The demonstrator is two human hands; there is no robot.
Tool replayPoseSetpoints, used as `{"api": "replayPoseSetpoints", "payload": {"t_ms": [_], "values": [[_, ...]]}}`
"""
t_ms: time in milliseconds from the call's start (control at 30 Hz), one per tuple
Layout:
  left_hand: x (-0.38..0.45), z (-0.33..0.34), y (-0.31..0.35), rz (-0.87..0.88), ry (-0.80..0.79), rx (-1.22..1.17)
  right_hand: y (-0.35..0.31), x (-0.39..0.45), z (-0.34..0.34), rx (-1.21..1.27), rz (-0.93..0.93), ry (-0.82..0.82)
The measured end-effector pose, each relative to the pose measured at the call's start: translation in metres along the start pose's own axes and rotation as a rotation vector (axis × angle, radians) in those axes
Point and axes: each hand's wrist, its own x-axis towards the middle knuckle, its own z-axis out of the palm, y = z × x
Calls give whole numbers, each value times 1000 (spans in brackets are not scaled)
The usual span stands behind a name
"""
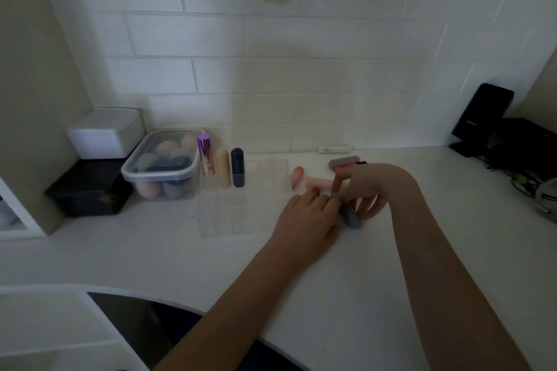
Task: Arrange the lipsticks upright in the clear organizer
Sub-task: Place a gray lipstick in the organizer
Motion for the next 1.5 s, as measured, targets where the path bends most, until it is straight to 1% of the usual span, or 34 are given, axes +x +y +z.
{"api": "replayPoseSetpoints", "payload": {"t_ms": [67,167,233,300,433,533,633,700,767,833,867,967,1033,1233,1300,1367,1500], "values": [[2,-3,2,-41,39,-48,2,-2,-4,106,-41,11],[5,-10,3,-145,120,-186,1,-3,-8,275,-152,47],[5,-10,0,-199,181,-266,0,-3,-9,360,-210,39],[3,-10,-3,-267,188,-385,0,-3,-10,444,-259,19],[1,-12,-4,-368,217,-475,-1,-5,-13,628,-391,38],[3,-19,-4,-515,372,-586,-8,-6,-10,783,-503,94],[4,-24,-7,-655,550,-583,-22,-4,-2,853,-606,191],[4,-26,-9,-700,644,-588,-36,-3,8,915,-661,280],[4,-28,-13,-790,739,-534,-53,0,21,960,-716,414],[3,-28,-16,-890,802,-455,-69,4,36,951,-772,543],[2,-28,-17,-908,820,-435,-75,6,43,937,-805,586],[-2,-28,-18,-884,842,-414,-83,12,57,823,-917,651],[-4,-28,-18,-871,830,-405,-84,15,61,753,-944,649],[-3,-27,-18,-892,798,-393,-83,26,64,691,-897,630],[-3,-27,-18,-880,793,-391,-83,29,65,626,-893,606],[-4,-27,-18,-850,774,-393,-83,31,66,543,-875,570],[-4,-25,-14,-723,722,-356,-79,33,64,488,-839,490]]}}
